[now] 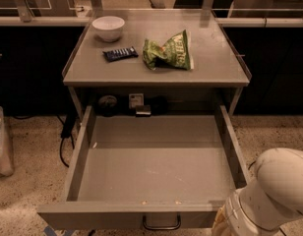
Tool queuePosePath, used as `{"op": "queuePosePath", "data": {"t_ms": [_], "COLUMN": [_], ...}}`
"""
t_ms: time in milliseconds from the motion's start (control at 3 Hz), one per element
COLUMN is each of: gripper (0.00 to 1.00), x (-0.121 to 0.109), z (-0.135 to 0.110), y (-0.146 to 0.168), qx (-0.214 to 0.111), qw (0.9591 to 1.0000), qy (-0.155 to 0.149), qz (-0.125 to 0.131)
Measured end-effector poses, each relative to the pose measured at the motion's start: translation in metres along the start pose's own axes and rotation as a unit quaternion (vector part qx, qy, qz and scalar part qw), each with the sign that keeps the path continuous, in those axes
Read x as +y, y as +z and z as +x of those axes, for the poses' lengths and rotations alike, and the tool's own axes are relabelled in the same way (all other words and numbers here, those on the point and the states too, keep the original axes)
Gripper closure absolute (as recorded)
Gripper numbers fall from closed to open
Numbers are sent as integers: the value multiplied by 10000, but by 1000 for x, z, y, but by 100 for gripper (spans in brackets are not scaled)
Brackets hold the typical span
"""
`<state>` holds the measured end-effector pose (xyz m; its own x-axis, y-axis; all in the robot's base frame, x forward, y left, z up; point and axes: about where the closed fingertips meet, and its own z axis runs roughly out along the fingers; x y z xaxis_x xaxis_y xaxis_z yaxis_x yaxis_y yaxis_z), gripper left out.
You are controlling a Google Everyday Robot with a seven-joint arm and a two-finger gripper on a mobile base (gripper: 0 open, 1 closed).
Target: Close top drawer
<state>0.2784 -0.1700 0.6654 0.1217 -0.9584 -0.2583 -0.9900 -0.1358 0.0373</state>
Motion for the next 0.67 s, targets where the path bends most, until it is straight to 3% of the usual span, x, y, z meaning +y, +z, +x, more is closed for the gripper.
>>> {"op": "queuePosePath", "data": {"t_ms": [667], "gripper": [100], "x": [-15], "z": [1], "y": [28], "qx": [70], "qw": [10000], "qy": [-30], "qz": [-55]}}
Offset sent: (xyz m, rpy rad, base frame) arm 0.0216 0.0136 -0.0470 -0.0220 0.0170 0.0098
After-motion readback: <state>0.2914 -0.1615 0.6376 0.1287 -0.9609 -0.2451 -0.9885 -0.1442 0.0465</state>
